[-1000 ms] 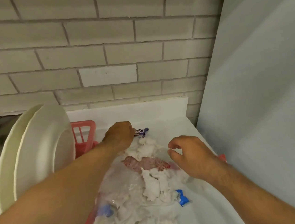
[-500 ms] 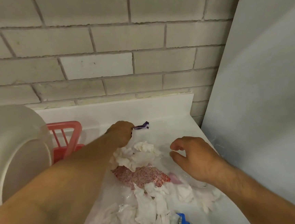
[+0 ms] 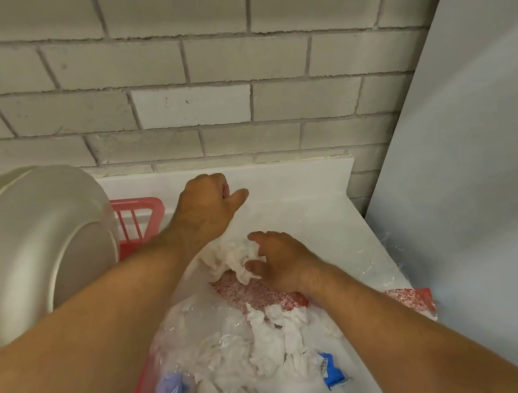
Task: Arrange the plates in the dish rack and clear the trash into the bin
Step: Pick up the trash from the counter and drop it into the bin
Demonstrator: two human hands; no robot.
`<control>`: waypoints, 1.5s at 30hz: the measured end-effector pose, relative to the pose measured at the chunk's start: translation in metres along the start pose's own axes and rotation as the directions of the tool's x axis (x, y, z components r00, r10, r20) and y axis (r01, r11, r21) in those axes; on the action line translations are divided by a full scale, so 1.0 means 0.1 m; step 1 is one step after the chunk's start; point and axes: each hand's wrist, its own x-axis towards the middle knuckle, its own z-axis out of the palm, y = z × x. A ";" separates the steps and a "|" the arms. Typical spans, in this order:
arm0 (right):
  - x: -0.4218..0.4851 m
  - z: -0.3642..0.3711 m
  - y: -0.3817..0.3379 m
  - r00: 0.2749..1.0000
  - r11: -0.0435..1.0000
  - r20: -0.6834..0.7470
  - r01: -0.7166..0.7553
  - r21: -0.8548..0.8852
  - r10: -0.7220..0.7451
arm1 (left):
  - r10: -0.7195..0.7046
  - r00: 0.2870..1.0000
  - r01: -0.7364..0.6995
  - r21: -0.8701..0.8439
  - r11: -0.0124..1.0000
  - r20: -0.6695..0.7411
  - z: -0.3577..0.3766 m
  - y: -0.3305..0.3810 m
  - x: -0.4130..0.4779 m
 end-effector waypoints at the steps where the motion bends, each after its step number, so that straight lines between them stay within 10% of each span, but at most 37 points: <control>1: -0.01 0.00 -0.01 1.000 0.997 0.000 -0.008 0.070 0.008 | -0.015 1.000 0.015 -0.009 1.000 -0.017 -0.03 0.00 -0.04; 15: 0.16 0.01 0.07 0.997 0.993 0.011 -0.072 -0.098 0.074 | -0.053 0.989 0.056 -0.018 0.998 0.141 -0.20 -0.08 -0.39; 23: -0.02 -0.46 0.05 0.985 0.993 -0.172 0.005 0.115 0.015 | -0.126 0.964 0.158 -0.124 0.980 0.232 -0.12 -0.17 -0.32; 36: -0.34 -0.58 0.23 0.919 0.964 -0.368 -0.043 0.262 0.141 | -0.392 0.809 0.122 0.527 0.841 0.438 0.17 -0.30 -0.23; 45: -0.45 -0.44 0.25 0.950 0.940 -0.277 -0.041 0.340 0.141 | -0.304 0.884 0.209 0.280 0.937 0.356 0.10 -0.37 -0.13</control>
